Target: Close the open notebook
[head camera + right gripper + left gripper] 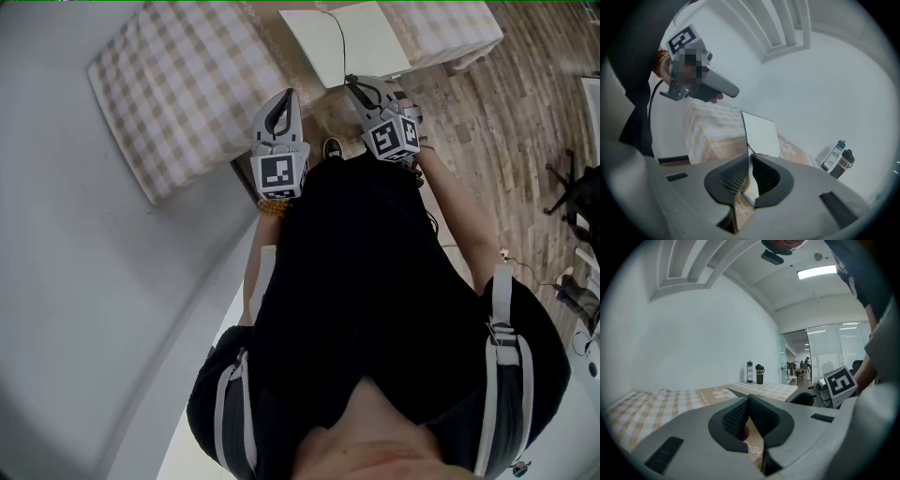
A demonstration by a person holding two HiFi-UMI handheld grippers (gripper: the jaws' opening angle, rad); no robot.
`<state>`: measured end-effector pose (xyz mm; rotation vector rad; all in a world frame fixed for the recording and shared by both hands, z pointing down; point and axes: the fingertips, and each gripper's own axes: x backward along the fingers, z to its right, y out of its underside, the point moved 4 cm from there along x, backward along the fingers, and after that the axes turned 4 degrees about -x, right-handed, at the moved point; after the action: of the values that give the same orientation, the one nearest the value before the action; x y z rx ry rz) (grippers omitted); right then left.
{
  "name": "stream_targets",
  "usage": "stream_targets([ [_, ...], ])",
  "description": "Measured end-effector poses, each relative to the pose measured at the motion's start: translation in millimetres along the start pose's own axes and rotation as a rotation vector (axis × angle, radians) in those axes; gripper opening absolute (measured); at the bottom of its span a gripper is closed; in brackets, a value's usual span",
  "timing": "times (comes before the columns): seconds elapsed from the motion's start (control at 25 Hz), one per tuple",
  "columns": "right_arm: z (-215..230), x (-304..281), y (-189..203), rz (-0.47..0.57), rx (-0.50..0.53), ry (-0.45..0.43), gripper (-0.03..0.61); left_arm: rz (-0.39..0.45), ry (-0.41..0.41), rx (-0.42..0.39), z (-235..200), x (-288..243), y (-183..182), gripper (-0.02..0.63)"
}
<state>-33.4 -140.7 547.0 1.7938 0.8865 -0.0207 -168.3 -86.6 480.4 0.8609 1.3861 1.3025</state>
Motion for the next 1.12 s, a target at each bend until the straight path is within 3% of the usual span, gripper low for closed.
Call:
stream_targets([
  [0.48,15,14,11,0.018,-0.168,0.063,0.030,-0.006,0.030,-0.024,8,-3,-1,0.002],
  [1.12,45,24,48,-0.021,-0.523,0.150,0.035,-0.015,0.074,-0.034,25,-11,-1,0.002],
])
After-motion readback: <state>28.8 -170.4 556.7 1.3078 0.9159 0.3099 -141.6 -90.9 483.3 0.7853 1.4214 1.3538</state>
